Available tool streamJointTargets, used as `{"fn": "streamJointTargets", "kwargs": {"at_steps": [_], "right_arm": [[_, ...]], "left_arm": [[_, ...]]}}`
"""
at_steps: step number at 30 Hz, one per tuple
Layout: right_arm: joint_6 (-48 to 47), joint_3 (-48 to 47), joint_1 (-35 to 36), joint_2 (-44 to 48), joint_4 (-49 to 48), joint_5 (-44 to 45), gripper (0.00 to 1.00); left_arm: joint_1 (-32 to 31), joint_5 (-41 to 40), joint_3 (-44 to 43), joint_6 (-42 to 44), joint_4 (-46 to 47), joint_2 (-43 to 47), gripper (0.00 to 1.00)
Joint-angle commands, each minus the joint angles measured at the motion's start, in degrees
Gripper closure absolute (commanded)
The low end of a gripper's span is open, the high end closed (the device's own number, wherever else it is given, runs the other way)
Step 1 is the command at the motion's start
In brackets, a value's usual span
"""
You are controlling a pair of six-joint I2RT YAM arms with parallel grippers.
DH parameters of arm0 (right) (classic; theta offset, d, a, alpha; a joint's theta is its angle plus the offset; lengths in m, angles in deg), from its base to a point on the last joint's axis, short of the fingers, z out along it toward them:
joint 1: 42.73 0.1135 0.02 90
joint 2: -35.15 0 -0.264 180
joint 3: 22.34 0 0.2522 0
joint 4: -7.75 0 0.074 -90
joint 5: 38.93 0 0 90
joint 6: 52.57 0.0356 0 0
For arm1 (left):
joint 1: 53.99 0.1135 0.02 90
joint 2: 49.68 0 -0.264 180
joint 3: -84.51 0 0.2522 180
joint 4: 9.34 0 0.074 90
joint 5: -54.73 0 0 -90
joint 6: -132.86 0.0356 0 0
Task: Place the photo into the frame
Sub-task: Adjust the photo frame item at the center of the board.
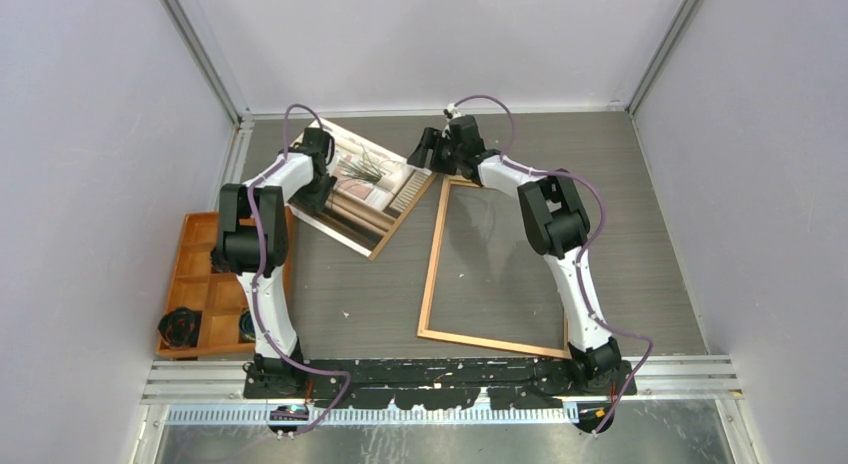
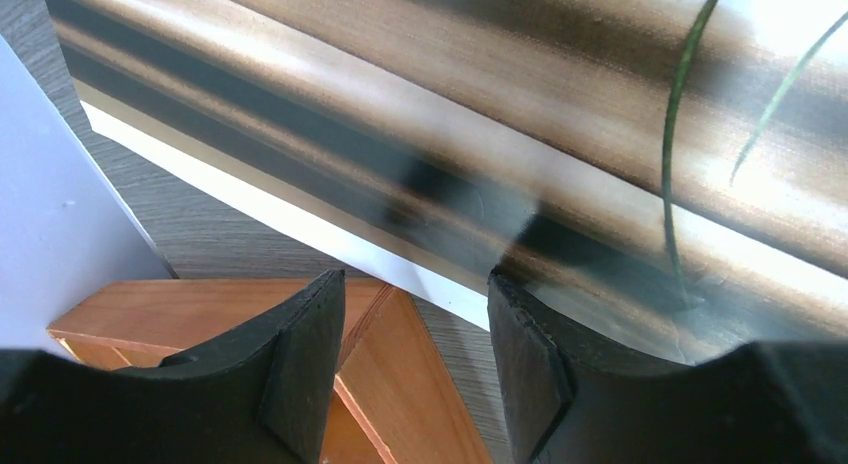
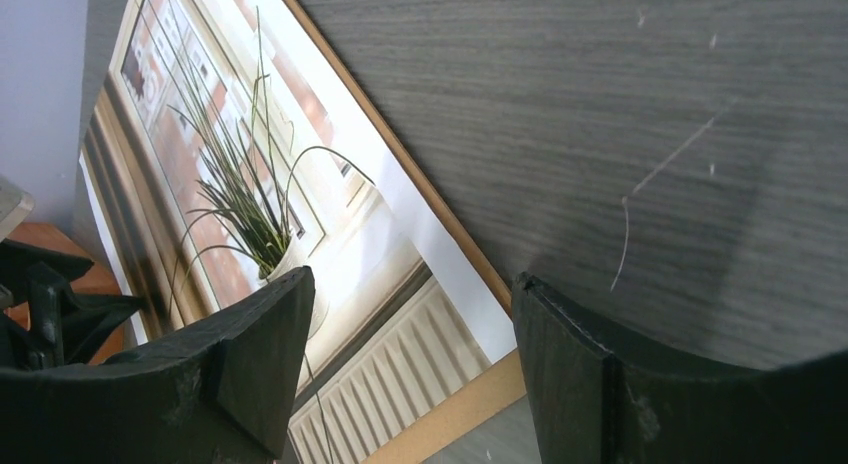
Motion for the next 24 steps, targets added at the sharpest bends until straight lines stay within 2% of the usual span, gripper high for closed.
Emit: {"fn": "streamJointTargets", "kwargs": {"at_steps": [1, 12, 24], "right_arm": [[3.76, 4.42, 4.70, 4.72, -0.27, -5.22, 0.24], [1.30, 4.25, 7.33, 5.76, 1.20, -4.64, 0.23], [4.08, 4.94, 7.35, 7.51, -0.32, -8.44, 0.24]], "left_arm": [[0.20, 3.49, 2.03, -0.17, -0.26, -0.37, 0.43], [0.18, 3.58, 2.35, -0.03, -0.17, -0.88, 0.43], [0.20, 3.67, 1.16, -0.01, -0.44, -1.75, 0.43]]}}
